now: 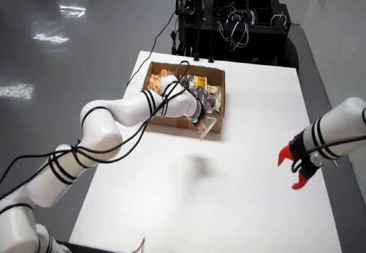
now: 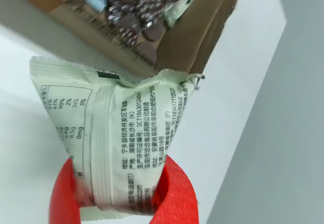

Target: Grasp a snack and put it in the bin.

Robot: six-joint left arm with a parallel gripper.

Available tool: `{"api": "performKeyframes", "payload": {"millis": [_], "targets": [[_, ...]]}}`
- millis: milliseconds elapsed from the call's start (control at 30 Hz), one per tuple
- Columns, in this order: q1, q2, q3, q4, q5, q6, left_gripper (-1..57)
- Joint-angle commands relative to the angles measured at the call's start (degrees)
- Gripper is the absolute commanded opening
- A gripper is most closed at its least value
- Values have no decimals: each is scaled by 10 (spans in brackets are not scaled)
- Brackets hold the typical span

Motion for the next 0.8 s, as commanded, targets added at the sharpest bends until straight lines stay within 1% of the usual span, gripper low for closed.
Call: {"api": "performKeyframes", "payload": {"millis": [33,133,267,400,667,733,800], "targets": [[13,97,-179,-1,47,12,218],[26,157,-292,-1,70,12,218],[42,195,-367,4,78,8,221],[59,211,-401,6,69,0,221],[95,220,-439,8,37,-26,225],[104,221,-448,10,27,-36,242],[115,221,-456,11,18,-51,290]]}}
